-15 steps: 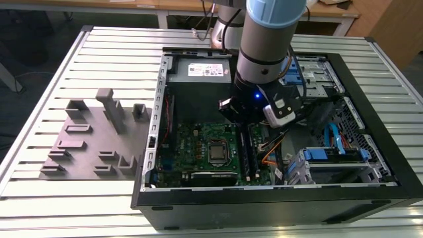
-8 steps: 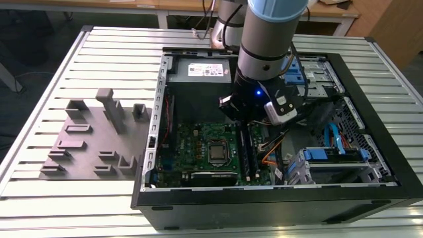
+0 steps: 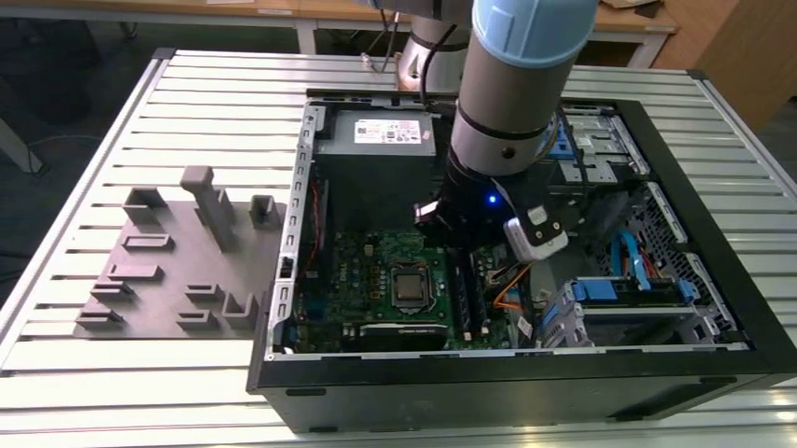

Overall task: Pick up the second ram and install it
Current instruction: 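Press down the second ram until it locks into place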

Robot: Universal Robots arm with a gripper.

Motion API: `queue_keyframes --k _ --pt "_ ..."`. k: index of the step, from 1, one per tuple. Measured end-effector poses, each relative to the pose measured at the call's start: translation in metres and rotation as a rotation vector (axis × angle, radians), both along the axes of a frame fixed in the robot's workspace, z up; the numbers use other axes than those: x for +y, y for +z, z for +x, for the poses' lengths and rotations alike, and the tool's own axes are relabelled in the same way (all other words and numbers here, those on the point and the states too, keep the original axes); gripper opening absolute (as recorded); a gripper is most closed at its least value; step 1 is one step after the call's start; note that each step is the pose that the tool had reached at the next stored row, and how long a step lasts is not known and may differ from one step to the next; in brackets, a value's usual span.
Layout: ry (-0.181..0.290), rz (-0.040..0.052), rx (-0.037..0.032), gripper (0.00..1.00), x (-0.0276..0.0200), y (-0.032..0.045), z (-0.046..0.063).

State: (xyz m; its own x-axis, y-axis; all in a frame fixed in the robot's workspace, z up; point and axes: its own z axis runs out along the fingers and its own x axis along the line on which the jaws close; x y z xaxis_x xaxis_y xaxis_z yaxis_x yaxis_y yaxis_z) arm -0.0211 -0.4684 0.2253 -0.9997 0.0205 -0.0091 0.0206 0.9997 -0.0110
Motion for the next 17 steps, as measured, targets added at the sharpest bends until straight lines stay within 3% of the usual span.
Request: queue_keyframes --k 4,6,9,17 --pt "0.000 -0.0002 0.0000 0.11 -0.0177 -0.0024 0.000" --pt "0.000 -0.0002 0.0001 0.11 -0.0226 -0.0027 0.000" --pt "0.000 -0.0004 0.0001 0.11 -0.0252 -0.0030 0.000" --pt "0.000 -0.0009 0.0011 0.11 -0.0258 -0.0089 0.000"
